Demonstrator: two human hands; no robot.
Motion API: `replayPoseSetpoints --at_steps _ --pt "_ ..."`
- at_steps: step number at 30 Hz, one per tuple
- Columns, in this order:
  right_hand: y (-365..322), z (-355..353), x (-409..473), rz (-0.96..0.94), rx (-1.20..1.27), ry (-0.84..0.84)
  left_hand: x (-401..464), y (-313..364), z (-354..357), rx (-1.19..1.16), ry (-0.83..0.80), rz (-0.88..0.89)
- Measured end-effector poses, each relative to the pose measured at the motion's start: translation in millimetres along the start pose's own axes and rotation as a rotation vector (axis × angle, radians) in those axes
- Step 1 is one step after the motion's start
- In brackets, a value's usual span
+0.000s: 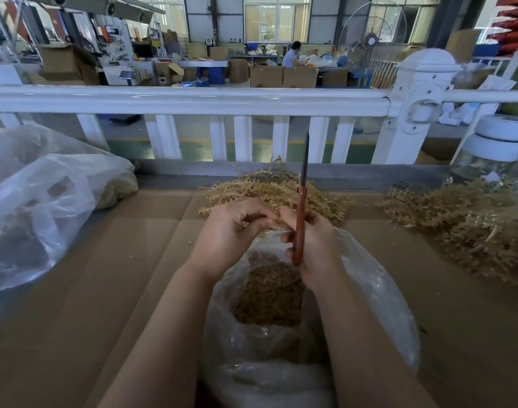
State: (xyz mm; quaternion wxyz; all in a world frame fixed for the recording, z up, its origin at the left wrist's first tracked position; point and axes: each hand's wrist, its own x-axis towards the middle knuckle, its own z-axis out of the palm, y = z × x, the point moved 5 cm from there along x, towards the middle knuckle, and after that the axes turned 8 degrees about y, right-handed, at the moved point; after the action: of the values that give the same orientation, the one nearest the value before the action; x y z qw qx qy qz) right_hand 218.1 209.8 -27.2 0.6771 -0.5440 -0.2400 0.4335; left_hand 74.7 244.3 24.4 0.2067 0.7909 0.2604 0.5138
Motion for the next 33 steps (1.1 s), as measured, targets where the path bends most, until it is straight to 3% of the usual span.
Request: replayPoseSetpoints --at_steps 4,6,9,11,13,15,18,25,27,29,33 --pt "-2 -1 2 -0.032 -0.011 0.009 0 4 1 -0.122 -0.006 -0.138" --pt "-5 -2 1 -0.081 -0.011 0.018 2 3 -1 -0.252 -0.063 -0.307" --pt "-11 -4 0 -0.149 0.001 0.000 -8 0 0 -0.355 -0.424 -0.605" --pt "-12 -3 1 -0.135 0.016 -0.044 -17 0 5 -0.201 -0.651 -0.654" --pt "-11 -3 2 -0.087 0.000 -0.063 -20 -3 12 0.054 -0.730 -0.622" --pt "-9 -4 2 -0.038 -0.051 -0.072 -19 -7 18 0.273 -0.739 -0.576" --pt "-6 -4 3 0.016 -0.125 -0.085 -18 -15 23 0.416 -0.702 -0.565" --pt "-7 0 2 -0.127 -0.300 -0.041 -21 -41 23 0.534 -0.427 -0.578" --pt "-6 1 1 -0.161 -0.281 -0.018 -19 -42 21 0.374 -0.394 -0.543" --pt "-5 1 2 -0.190 -0.245 -0.002 -16 -36 18 0.059 -0.309 -0.555" --pt "-6 0 2 -0.246 -0.181 -0.004 -16 -27 13 -0.596 -0.156 -0.757"
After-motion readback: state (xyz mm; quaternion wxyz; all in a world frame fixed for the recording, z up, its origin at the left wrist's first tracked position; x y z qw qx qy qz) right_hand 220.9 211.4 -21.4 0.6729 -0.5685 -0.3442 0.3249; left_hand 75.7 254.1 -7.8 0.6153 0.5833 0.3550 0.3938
